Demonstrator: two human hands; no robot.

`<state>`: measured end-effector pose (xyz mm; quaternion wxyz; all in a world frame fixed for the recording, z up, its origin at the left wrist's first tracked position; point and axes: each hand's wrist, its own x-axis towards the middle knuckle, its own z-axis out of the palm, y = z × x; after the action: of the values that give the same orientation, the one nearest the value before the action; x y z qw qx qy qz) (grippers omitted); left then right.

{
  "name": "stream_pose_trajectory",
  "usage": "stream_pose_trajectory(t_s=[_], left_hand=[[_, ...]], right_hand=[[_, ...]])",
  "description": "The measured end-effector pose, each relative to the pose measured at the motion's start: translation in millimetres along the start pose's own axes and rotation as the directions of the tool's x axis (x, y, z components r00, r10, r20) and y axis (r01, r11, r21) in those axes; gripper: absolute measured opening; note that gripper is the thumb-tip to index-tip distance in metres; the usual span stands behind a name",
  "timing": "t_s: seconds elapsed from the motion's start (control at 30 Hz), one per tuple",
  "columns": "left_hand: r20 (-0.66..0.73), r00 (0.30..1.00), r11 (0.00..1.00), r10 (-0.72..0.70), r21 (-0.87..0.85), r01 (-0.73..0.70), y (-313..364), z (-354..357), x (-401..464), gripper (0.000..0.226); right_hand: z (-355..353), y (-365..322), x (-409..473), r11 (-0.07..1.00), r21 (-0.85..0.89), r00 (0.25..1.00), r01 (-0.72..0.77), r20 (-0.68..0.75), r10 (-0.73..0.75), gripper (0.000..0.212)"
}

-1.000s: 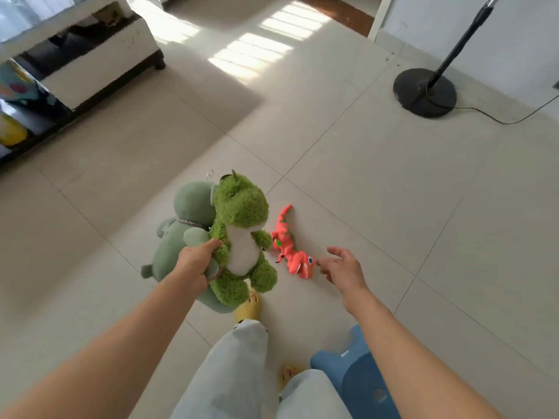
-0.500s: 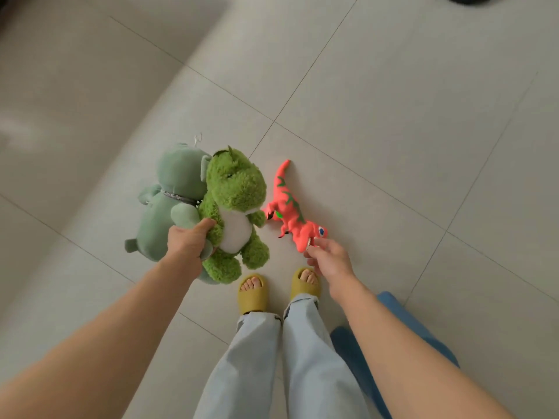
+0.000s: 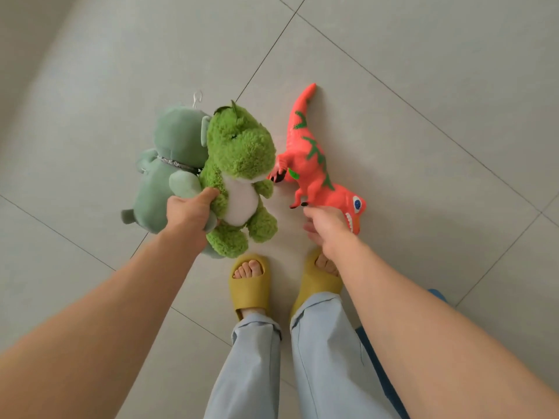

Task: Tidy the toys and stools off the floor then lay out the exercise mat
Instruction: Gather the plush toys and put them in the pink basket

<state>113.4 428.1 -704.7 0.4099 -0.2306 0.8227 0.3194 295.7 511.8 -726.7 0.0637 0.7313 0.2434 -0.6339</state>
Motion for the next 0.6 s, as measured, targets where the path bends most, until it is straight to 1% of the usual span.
stream_pose_trajectory(t_s=[0.03, 0.1, 0.13, 0.2, 0.23, 0.33, 0.4, 0.47, 0.53, 0.6], left_hand=[[0.0, 1.0, 1.0, 0.004, 0.013, -0.004, -5, 3, 10, 0.05], [0.007, 1.0, 0.999, 0.021, 0.038, -0.021, -10, 8, 20, 0.051], [0.008, 0.999, 0.998, 0.036, 0.049, -0.036, -12, 9, 24, 0.051], [0.007, 0.998, 0.995, 0.064, 0.071, -0.064, -12, 13, 30, 0.054], [0.003, 0.997, 0.994, 0.079, 0.079, -0.079, -12, 14, 32, 0.053], [0.003, 0.994, 0.991, 0.107, 0.086, -0.107, -9, 15, 30, 0.045], [0.008, 0.994, 0.992, 0.109, 0.071, -0.109, -3, 12, 23, 0.044], [0.009, 0.994, 0.991, 0.11, 0.077, -0.111, 6, 6, 10, 0.048], [0.017, 0.992, 0.986, 0.126, 0.106, -0.127, 19, 0, -8, 0.059], [0.033, 0.986, 0.978, 0.161, 0.127, -0.164, 35, -7, -32, 0.061]], right_hand=[[6, 3, 13, 1.0, 0.008, 1.0, -0.01, -0.008, 0.01, 0.026], [14, 3, 32, 0.998, 0.063, 0.998, -0.023, -0.049, 0.026, 0.03], [20, 3, 41, 0.992, 0.12, 0.997, -0.035, -0.059, 0.042, 0.027], [26, -2, 56, 0.966, 0.251, 0.995, -0.062, -0.061, 0.08, 0.008], [27, -5, 60, 0.954, 0.291, 0.993, -0.075, -0.06, 0.097, 0.008], [22, -8, 64, 0.94, 0.329, 0.99, -0.085, -0.077, 0.116, 0.026], [14, -11, 55, 0.912, 0.405, 0.993, -0.057, -0.07, 0.094, 0.029], [4, -17, 36, 0.883, 0.469, 0.998, -0.02, -0.042, 0.045, 0.029], [-6, -25, 12, 0.875, 0.484, 1.0, 0.021, -0.018, -0.014, 0.029], [-18, -36, -20, 0.883, 0.466, 0.999, 0.052, -0.032, -0.042, 0.027]])
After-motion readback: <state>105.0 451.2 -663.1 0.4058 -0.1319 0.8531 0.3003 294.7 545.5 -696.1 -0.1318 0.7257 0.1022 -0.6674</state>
